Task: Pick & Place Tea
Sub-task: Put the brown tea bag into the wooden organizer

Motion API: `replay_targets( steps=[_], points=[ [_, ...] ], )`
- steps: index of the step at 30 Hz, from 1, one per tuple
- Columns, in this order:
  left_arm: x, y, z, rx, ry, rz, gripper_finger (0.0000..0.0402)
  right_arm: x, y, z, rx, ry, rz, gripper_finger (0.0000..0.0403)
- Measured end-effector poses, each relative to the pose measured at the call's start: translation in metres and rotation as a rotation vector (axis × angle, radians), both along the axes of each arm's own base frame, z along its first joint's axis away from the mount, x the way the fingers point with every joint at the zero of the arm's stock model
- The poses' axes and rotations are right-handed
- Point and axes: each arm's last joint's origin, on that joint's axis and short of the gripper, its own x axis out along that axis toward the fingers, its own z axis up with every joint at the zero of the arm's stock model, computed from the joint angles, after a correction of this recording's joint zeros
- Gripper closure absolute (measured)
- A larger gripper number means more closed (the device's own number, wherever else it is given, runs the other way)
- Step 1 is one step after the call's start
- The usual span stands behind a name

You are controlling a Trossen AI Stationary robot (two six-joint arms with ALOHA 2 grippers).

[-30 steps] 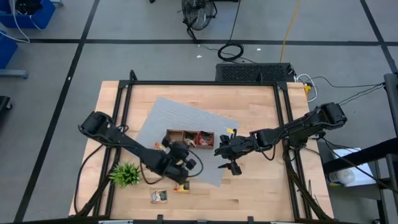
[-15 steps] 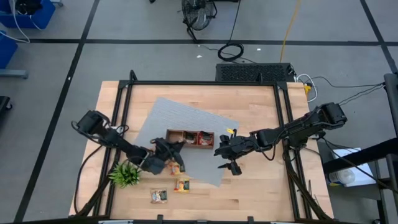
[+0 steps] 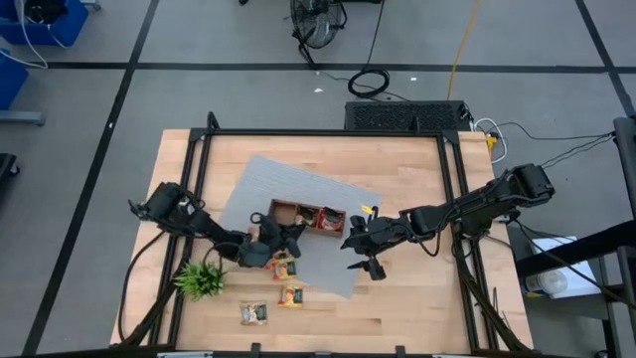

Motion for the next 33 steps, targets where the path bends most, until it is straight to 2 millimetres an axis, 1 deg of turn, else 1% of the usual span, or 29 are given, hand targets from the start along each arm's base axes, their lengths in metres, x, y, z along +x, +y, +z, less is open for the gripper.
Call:
replay_targets(
  steps=[7,9,13,15,17,20,22,27,33],
  points=[
    [0.009,0.005,0.000,0.029,0.038,-0.033,0.0377,0.000,0.000,0.000,0.004,0.003,-0.003,0.0140],
    [0.010,0.006,0.001,0.035,0.041,-0.031,0.0357,0.000,0.000,0.000,0.007,0.001,-0.005,0.0140],
    [0.011,0.009,0.001,0.061,0.057,-0.027,0.0296,0.000,0.000,0.000,0.015,0.004,-0.010,0.0140],
    [0.012,0.011,0.001,0.053,0.052,-0.017,0.0272,0.000,0.000,0.000,0.025,0.008,-0.018,0.0140],
    [0.013,0.015,0.000,0.041,0.054,-0.004,0.0253,0.000,0.000,0.000,0.037,0.013,-0.024,0.0140],
    [0.013,0.019,-0.004,0.015,0.067,0.016,0.0237,0.000,0.002,0.000,0.039,0.014,-0.019,0.0140],
    [0.013,0.021,-0.005,0.003,0.072,0.027,0.0232,-0.001,0.005,0.000,0.038,0.013,-0.009,0.0140],
    [0.014,0.025,-0.005,-0.006,0.072,0.034,0.0236,-0.003,0.013,0.000,0.037,0.012,0.020,0.0140],
    [0.014,0.025,-0.005,0.037,0.105,-0.002,0.0240,-0.005,0.020,0.001,0.040,0.000,0.044,0.0140]
  ],
)
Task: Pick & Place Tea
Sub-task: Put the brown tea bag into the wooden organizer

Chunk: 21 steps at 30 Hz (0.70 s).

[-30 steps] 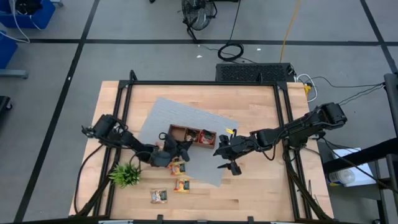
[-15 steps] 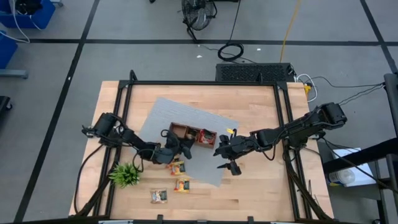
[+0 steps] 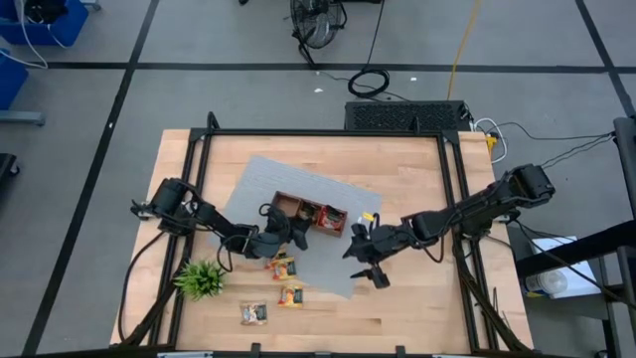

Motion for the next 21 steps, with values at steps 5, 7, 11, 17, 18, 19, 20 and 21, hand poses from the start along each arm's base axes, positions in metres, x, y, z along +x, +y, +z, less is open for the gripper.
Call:
replay_targets(
  steps=[5,7,11,17,18,19,20,21],
  points=[
    [0.0016,0.0022,0.0021,-0.019,-0.027,-0.010,0.0241,-0.0006,0.0031,0.0006,0.002,-0.008,0.010,0.0140],
    [0.0023,0.0030,0.0020,-0.027,-0.025,-0.032,0.0241,-0.0003,0.0032,0.0011,0.004,-0.014,0.010,0.0140],
    [0.0035,0.0048,0.0017,-0.041,-0.022,-0.062,0.0240,0.0001,0.0034,0.0018,0.006,-0.021,0.010,0.0140],
    [0.0037,0.0052,0.0019,-0.042,-0.024,-0.064,0.0215,0.0002,0.0034,0.0019,0.007,-0.022,0.010,0.0140],
    [0.0038,0.0052,0.0022,-0.043,-0.026,-0.065,0.0207,0.0002,0.0034,0.0019,0.007,-0.022,0.010,0.0140],
    [0.0038,0.0051,0.0025,-0.044,-0.028,-0.068,0.0198,0.0001,0.0034,0.0019,0.006,-0.022,0.010,0.0140],
    [0.0039,0.0050,0.0026,-0.047,-0.030,-0.072,0.0188,0.0001,0.0034,0.0019,0.006,-0.022,0.010,0.0140],
    [0.0041,0.0049,0.0030,-0.049,-0.034,-0.074,0.0178,0.0001,0.0034,0.0019,0.006,-0.022,0.010,0.0140]
  ],
)
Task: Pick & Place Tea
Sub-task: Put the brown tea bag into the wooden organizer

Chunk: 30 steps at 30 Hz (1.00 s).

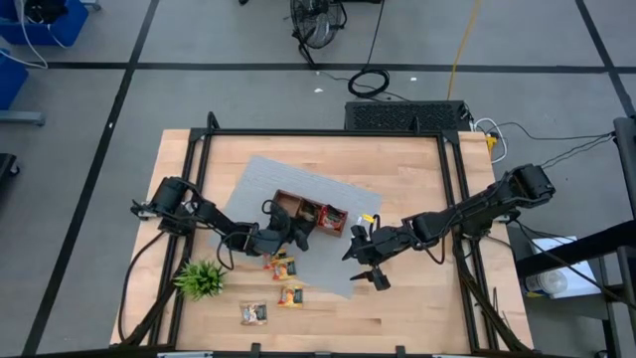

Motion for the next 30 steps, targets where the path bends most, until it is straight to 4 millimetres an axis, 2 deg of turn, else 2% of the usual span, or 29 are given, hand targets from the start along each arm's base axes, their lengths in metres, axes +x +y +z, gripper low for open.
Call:
replay_targets(
  steps=[7,13,18,24,30],
  points=[
    [0.0016,-0.0013,0.0045,-0.018,-0.046,-0.041,0.0113,0.0000,0.0000,0.0000,0.000,0.000,0.000,0.0140],
    [0.0018,-0.0016,0.0044,-0.020,-0.045,-0.051,0.0086,0.0000,0.0000,0.0000,0.000,0.000,0.000,0.0140],
    [0.0019,-0.0019,0.0060,-0.008,-0.042,-0.065,0.0076,-0.0001,0.0001,0.0000,0.000,0.000,0.000,0.0140],
    [0.0019,-0.0019,0.0062,0.048,-0.013,-0.076,0.0083,-0.0001,0.0002,0.0000,0.001,0.001,0.002,0.0140],
    [0.0013,-0.0017,0.0043,0.034,0.000,-0.069,0.0079,-0.0001,0.0002,-0.0001,0.001,0.001,0.002,0.0140]
  ],
)
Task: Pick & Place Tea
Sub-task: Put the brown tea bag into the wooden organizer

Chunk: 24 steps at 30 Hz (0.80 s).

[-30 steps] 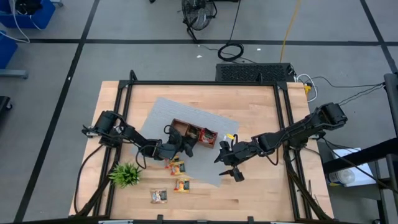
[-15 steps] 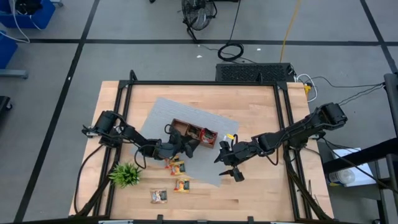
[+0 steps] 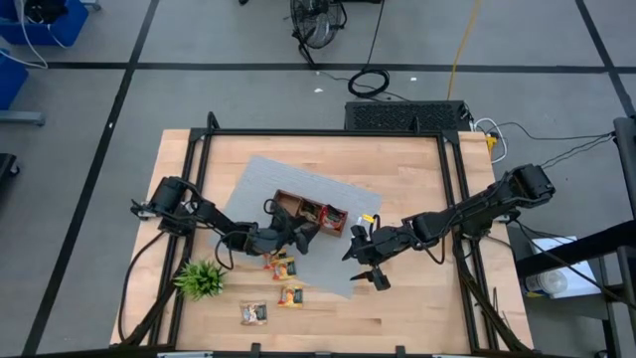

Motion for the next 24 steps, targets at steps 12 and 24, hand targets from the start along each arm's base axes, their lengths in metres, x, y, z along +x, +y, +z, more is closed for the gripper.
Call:
replay_targets(
  steps=[12,24],
  points=[
    [0.002,0.004,0.002,-0.098,-0.057,0.001,0.0078,0.004,-0.012,0.000,-0.170,-0.058,-0.207,0.0140],
    [0.002,0.005,0.002,-0.096,-0.063,0.003,0.0078,0.037,-0.051,-0.038,-0.164,-0.063,-0.404,0.0140]
  ],
)
